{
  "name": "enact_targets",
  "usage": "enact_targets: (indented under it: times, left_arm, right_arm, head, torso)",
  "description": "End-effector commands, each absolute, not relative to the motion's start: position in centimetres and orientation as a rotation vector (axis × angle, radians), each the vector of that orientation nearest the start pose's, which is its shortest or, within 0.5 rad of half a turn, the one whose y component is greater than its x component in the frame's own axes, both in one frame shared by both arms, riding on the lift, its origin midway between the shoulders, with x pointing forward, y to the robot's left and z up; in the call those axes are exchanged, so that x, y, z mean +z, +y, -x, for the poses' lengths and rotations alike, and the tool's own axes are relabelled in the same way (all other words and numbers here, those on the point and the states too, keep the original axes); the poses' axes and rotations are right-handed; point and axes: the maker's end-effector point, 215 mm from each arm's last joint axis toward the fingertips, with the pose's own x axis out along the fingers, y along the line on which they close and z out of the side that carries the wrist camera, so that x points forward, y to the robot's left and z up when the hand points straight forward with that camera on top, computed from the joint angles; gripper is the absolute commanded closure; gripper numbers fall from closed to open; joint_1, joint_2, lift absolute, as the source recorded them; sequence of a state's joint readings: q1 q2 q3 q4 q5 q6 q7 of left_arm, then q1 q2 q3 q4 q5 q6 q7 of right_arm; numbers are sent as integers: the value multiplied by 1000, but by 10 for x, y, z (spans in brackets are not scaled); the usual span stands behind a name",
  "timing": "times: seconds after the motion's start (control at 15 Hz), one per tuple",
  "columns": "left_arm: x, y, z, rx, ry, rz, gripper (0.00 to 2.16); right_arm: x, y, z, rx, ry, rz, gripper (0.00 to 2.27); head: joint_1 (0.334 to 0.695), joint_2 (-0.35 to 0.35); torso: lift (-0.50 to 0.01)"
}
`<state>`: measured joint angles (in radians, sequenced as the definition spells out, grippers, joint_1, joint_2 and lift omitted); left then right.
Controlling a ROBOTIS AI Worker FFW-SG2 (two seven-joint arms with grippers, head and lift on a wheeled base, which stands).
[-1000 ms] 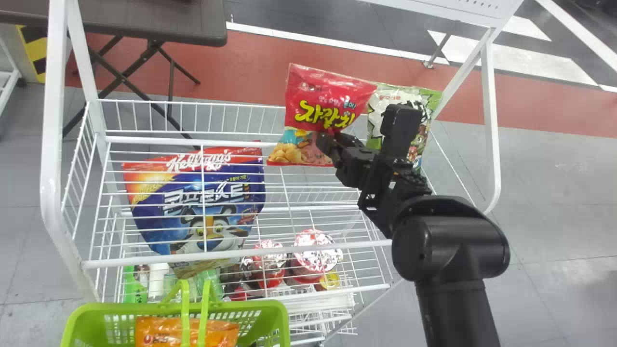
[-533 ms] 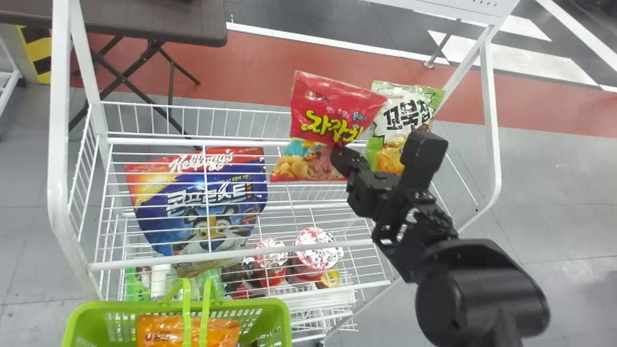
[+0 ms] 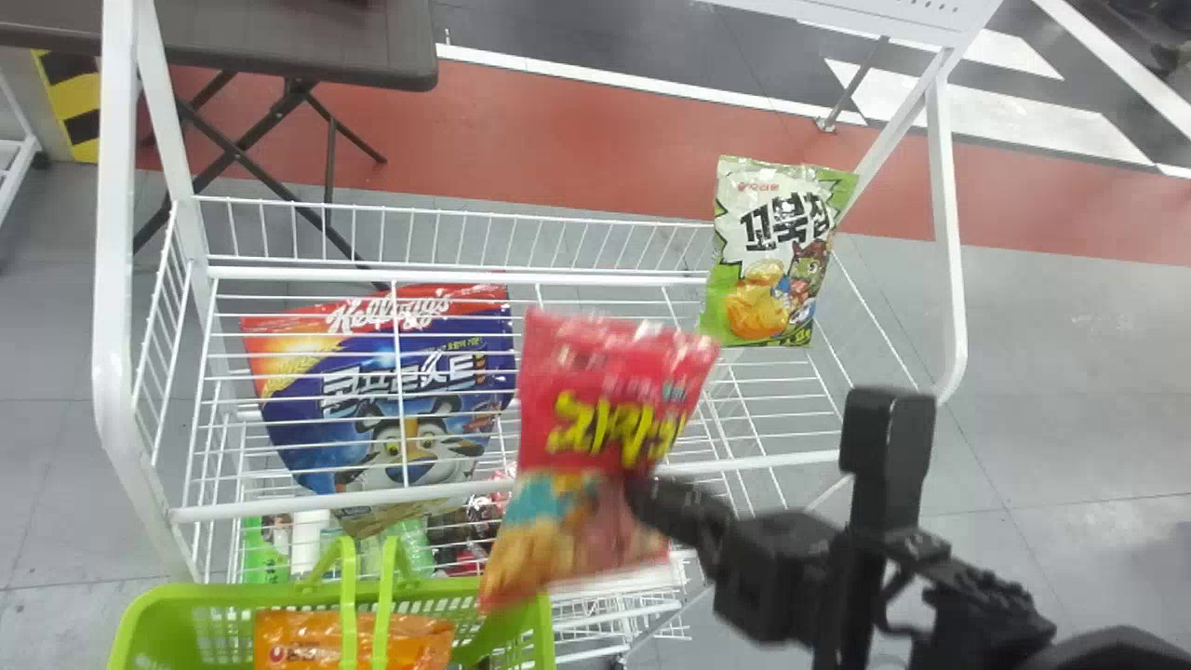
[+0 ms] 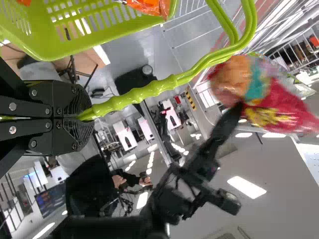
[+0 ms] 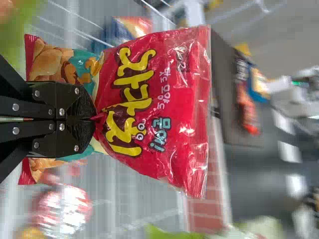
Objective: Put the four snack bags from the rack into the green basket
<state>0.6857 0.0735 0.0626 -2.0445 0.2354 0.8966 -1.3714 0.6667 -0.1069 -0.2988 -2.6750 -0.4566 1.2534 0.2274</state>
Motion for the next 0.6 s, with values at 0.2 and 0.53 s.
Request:
enact_targets:
  times: [0.2,0.53]
  left_arm:
    - [-439,45,-151,-1224,796,880,1649]
    - [-440,40,-152,-1224,795,874,1649]
  right_arm:
    - [-420,-168,-203,413,1077,-370,2226]
    - [-488,-143,-168,442,1262,-495,2226]
  head:
    - [695,-350]
    - [695,-350]
  torso:
    - [-8]
    - [-8]
